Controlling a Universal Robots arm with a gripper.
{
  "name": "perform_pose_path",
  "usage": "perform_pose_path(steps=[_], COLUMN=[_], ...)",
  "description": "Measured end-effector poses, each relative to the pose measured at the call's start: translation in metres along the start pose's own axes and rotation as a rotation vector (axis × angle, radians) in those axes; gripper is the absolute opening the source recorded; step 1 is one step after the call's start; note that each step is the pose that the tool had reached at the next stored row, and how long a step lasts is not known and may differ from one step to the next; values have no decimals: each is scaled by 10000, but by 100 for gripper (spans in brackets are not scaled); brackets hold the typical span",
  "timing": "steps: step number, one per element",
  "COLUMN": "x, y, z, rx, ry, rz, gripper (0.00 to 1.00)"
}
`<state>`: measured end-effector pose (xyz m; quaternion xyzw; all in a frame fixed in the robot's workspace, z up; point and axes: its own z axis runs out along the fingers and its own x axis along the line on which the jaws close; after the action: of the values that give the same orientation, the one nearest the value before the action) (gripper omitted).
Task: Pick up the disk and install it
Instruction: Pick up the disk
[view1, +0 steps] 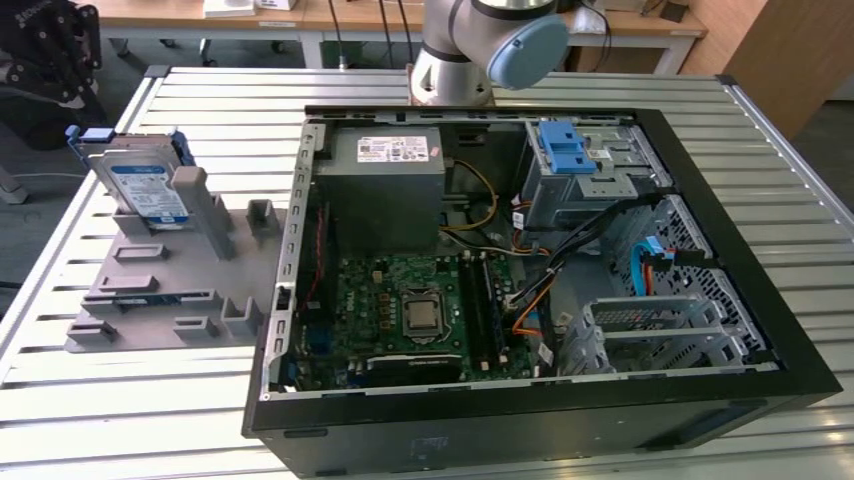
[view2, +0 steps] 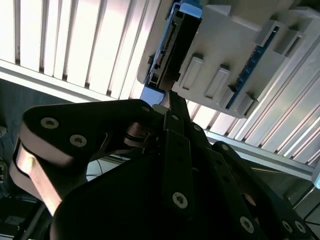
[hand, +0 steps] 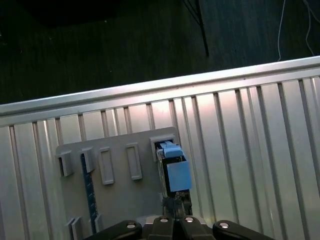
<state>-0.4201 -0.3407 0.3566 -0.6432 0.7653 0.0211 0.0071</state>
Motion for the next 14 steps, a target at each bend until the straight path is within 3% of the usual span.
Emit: perform_pose_path(steps=[12, 14], x=[1, 3], y=[4, 5], z=[0, 2], rx=[4, 1], ry=[1, 5], rz=[-82, -289], gripper=[11, 23])
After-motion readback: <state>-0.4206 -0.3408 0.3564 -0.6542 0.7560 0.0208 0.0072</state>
